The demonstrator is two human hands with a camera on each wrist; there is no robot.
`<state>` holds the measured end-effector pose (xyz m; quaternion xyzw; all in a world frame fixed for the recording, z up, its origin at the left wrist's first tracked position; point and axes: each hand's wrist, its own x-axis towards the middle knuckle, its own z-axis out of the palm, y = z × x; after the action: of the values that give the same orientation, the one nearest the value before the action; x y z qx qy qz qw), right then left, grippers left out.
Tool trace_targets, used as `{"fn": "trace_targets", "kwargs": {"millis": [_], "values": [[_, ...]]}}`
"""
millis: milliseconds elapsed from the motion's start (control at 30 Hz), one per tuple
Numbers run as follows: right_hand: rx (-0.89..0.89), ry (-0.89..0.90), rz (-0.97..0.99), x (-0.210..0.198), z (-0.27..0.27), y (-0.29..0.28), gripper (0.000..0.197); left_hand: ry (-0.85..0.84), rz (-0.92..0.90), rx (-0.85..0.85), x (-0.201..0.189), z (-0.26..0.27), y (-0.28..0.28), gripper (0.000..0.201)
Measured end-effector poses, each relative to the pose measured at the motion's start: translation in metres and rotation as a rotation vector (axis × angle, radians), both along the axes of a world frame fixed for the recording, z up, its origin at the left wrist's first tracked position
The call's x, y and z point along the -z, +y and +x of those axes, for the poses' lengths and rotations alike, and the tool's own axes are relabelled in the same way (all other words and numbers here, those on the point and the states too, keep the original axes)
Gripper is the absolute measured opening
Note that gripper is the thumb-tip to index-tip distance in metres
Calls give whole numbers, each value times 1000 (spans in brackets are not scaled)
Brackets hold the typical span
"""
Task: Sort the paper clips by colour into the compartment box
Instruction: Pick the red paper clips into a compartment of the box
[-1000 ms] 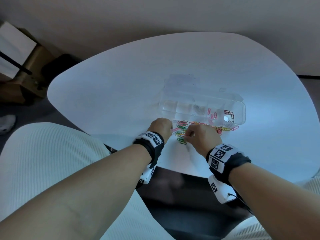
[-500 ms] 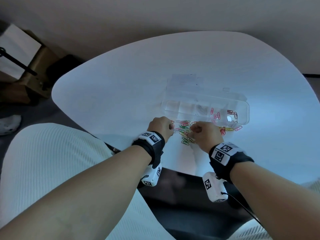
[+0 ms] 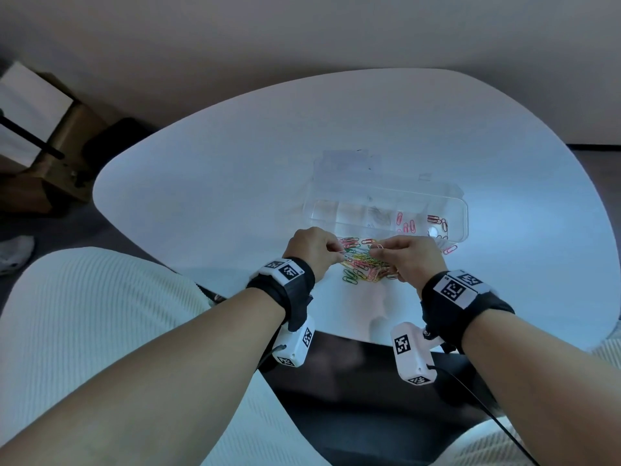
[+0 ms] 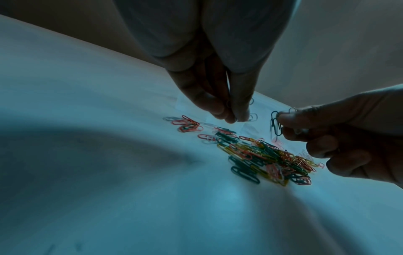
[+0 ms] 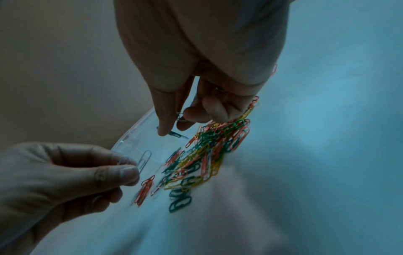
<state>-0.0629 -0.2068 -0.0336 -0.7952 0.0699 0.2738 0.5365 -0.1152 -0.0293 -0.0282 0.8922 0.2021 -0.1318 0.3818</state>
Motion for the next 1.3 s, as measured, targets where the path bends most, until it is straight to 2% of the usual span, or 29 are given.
{"fn": "trace_targets", "kwargs": {"millis": [267,400,533,667,800,1000,1100,1167,1300], "values": [[-79,-107,-194,5,-1,-1,1,13,2,-6,1,-1,-1,7],[-305,-274,-436,7,-1,6,23,24,-14,-28,3,-1,1,5],[-467,-387,-668,9,-1,21,28,28,-27,-56,4,-1,3,6],[-521,-332,-811,5,2,37,24,29,-21,-76,5,-1,4,4],[-632,-401,-914,-4,1,52,11,27,-9,-73,3,-1,3,2],[-722,-428,-961,-13,2,56,12,30,-10,-81,3,0,5,4],[-696,-475,-947,-8,1,47,13,31,-19,-79,3,1,4,3],[-621,-479,-847,-3,0,36,19,29,-35,-81,1,2,4,3],[-379,-323,-509,-13,0,10,21,-3,-108,-99,-6,4,-3,4]]}}
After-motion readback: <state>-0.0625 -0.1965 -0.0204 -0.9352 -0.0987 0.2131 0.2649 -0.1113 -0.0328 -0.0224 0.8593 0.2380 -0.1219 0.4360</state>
